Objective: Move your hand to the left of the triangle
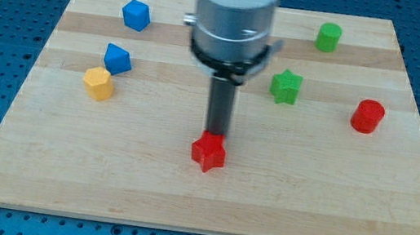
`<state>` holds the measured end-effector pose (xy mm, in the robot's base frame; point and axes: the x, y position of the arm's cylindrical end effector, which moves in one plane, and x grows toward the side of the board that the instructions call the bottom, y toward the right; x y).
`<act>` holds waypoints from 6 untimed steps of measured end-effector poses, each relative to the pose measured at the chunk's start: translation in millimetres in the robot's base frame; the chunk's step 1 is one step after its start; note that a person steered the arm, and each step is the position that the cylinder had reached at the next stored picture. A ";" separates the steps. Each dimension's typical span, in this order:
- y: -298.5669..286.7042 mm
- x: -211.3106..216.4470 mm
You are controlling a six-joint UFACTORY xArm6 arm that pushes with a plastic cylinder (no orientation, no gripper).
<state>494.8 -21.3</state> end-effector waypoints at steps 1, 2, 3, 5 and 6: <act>-20.1 -36.9; -30.0 -93.0; -63.6 -138.0; -160.1 -177.0; -187.4 -163.6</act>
